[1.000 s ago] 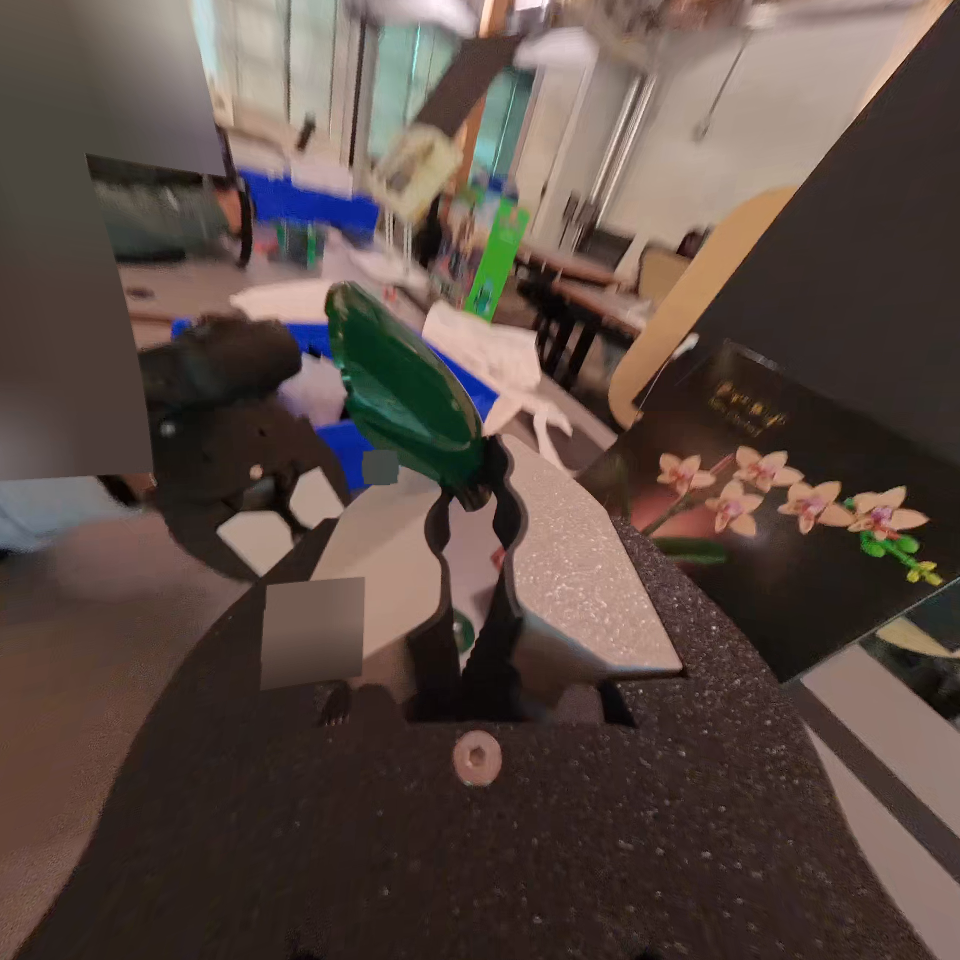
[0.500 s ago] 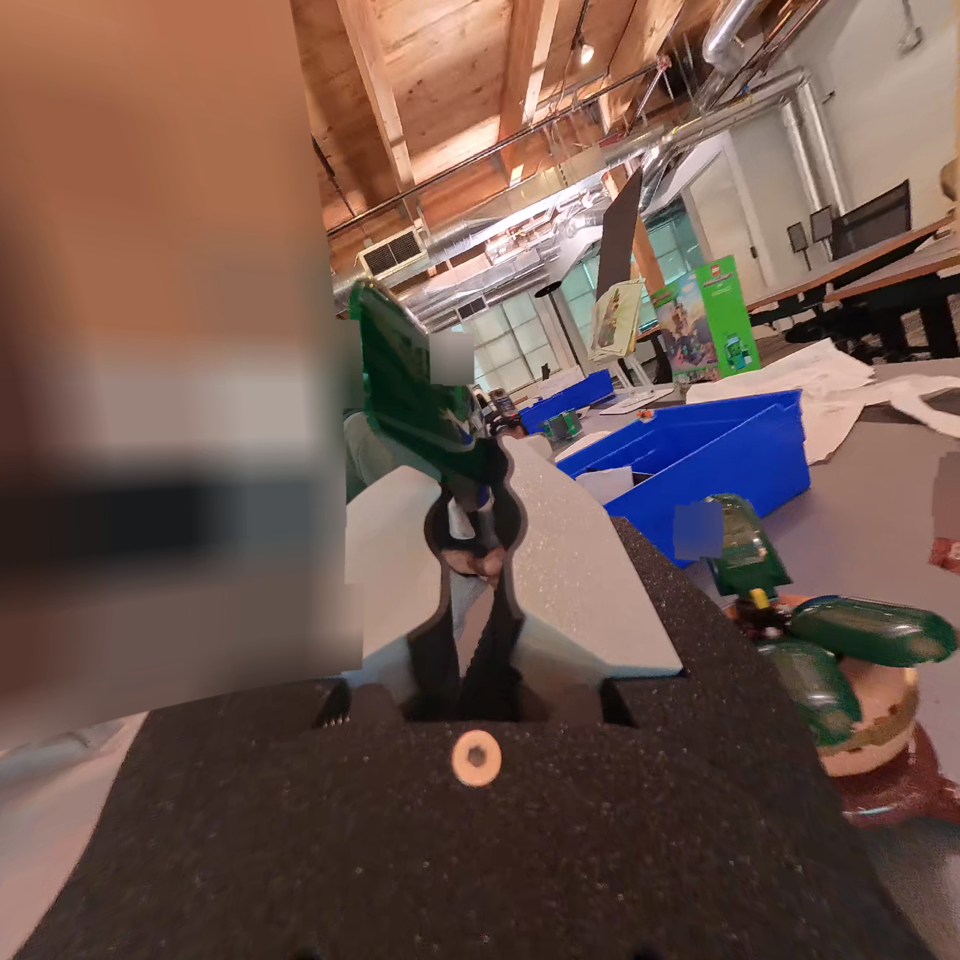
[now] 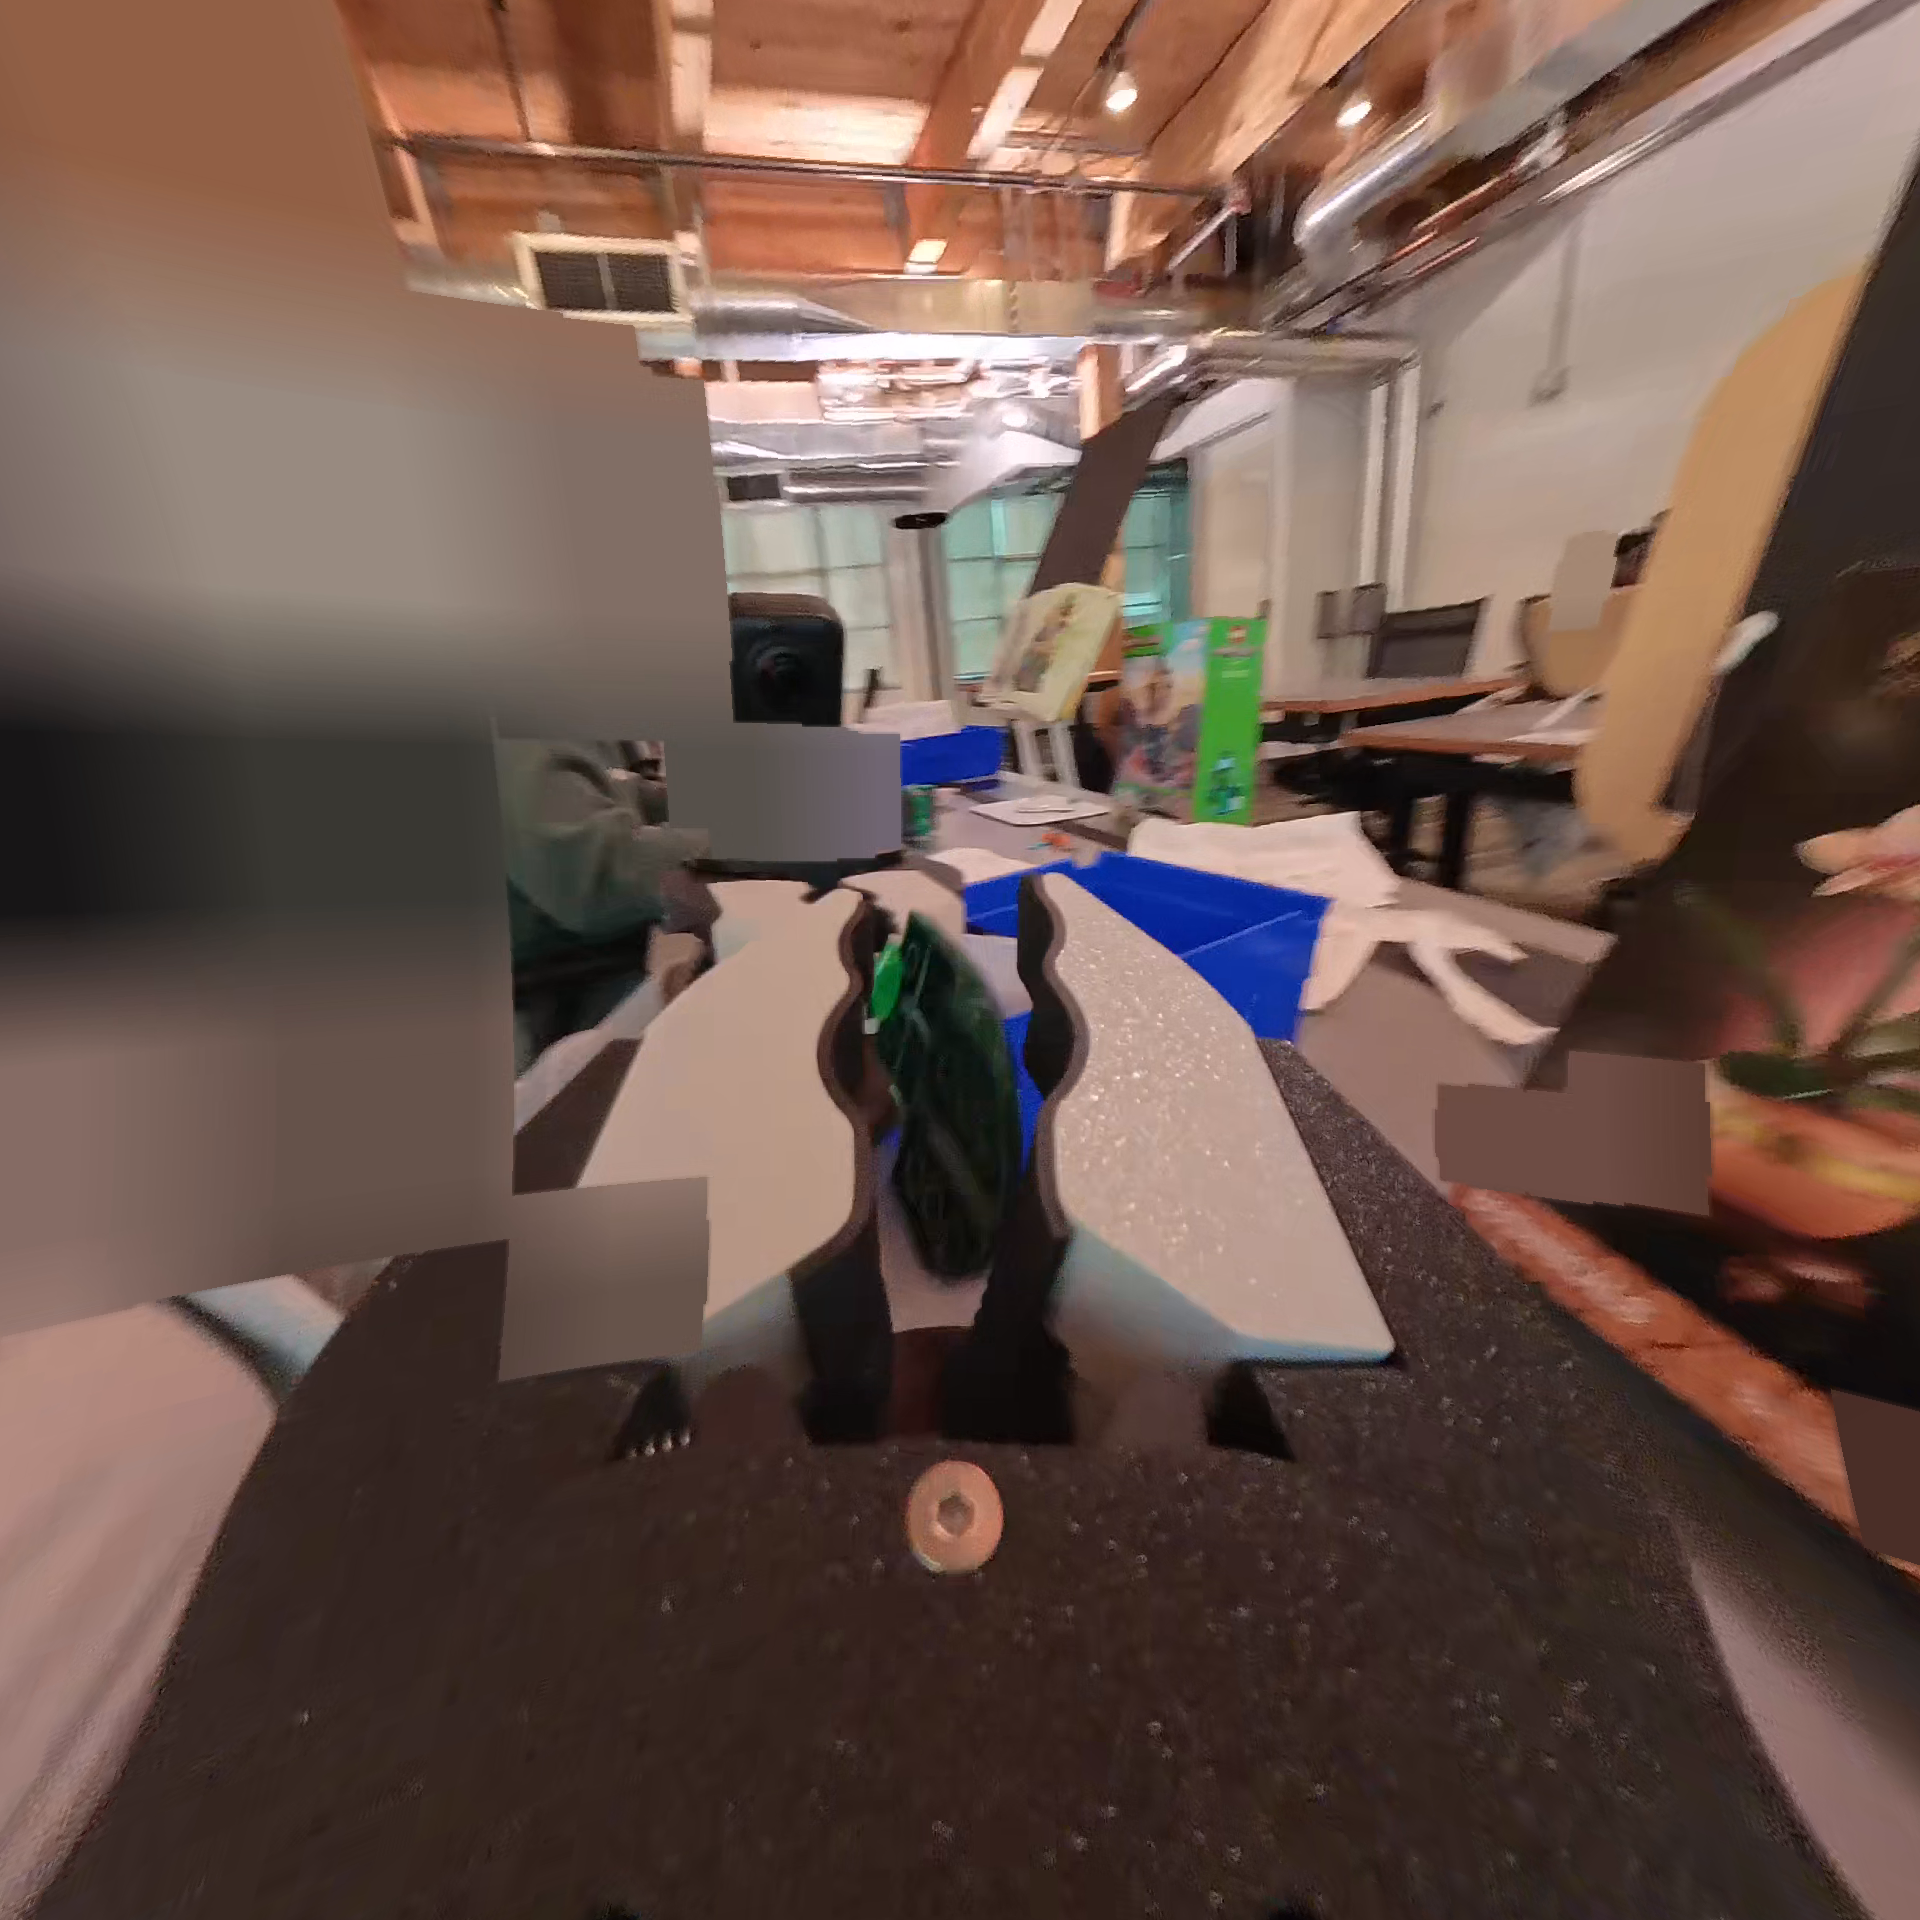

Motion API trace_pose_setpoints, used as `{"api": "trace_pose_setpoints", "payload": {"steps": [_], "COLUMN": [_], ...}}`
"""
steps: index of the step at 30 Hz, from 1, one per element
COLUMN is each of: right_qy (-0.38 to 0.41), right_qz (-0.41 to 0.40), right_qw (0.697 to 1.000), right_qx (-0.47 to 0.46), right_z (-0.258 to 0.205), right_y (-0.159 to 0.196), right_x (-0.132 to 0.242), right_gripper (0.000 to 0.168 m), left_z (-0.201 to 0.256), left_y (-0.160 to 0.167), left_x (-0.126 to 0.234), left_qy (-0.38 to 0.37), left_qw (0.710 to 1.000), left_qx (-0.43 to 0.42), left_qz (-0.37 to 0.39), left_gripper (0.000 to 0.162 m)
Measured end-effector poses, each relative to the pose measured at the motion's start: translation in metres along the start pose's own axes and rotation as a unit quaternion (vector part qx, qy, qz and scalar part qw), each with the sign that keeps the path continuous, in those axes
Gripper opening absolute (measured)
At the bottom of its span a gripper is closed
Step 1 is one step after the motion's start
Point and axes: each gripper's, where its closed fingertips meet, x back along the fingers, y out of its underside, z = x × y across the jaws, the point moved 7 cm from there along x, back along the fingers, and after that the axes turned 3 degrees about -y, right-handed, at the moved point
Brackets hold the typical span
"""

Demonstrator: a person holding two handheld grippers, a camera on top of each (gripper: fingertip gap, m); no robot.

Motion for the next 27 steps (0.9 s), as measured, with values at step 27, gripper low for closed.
{"api": "trace_pose_setpoints", "payload": {"steps": [27], "right_qy": [-0.015], "right_qz": [-0.446], "right_qw": [0.886], "right_qx": [0.122], "right_z": [-0.045], "right_y": [0.138], "right_x": [-0.032], "right_gripper": [0.056], "left_z": [-0.007], "left_y": [-0.031], "left_x": [0.065], "left_qy": [-0.191], "left_qw": [0.971], "left_qx": [-0.146], "left_qz": [-0.018], "left_gripper": [0.015]}}
